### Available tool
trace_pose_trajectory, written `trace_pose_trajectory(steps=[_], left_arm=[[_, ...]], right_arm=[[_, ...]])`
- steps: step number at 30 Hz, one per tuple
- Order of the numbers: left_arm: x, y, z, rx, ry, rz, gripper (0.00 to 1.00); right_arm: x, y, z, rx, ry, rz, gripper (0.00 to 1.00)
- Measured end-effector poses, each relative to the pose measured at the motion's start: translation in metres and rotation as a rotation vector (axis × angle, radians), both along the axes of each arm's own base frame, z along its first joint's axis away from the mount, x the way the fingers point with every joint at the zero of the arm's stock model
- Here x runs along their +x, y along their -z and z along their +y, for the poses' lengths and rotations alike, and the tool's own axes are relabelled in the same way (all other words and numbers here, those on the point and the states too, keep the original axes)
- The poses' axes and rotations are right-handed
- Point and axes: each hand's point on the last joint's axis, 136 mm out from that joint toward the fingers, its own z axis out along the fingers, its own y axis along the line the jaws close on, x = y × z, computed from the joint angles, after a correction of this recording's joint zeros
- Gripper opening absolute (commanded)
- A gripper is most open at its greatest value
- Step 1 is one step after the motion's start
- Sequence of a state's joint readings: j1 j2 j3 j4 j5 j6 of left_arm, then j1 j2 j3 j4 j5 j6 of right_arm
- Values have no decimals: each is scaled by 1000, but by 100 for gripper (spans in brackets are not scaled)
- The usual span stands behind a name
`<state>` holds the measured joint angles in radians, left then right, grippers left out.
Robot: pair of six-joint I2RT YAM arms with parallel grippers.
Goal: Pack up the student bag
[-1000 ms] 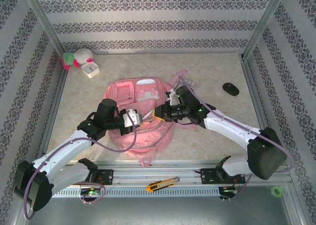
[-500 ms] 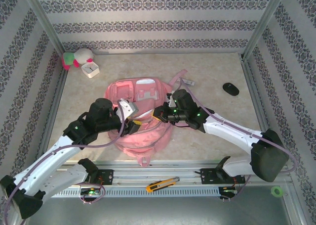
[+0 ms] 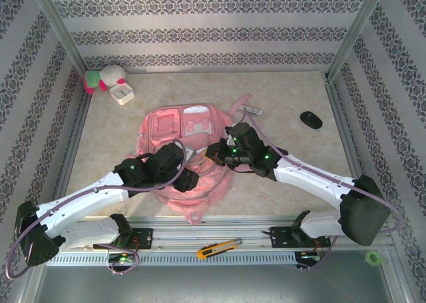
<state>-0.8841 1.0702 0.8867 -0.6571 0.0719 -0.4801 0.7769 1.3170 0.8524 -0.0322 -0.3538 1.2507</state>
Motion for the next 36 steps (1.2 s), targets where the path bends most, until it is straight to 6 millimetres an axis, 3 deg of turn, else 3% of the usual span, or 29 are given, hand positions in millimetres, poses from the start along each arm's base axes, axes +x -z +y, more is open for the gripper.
trace_pose_trajectory(steps=[8,14,20,21,24,29,36], left_arm=[[21,-1,-7,6,-81,-38,47],[31,7,-14,26,-111,-33,38],[35,10,-14,41,-145,-32,17],[35,10,-14,39,-153,-30,0],[29,5,-13,27,-134,-48,0],[18,-14,5,-38,-146,-104,0],[11,-5,60,-16,-274,-92,0]], right_arm=[[1,2,-1,-2,8,-3,0],[2,3,-2,-8,17,-1,0],[3,4,-4,-15,26,-3,0],[3,4,-4,-16,26,-3,0],[9,2,-8,-1,39,-11,0],[11,0,-19,34,28,0,0],[18,1,-35,48,18,10,0]])
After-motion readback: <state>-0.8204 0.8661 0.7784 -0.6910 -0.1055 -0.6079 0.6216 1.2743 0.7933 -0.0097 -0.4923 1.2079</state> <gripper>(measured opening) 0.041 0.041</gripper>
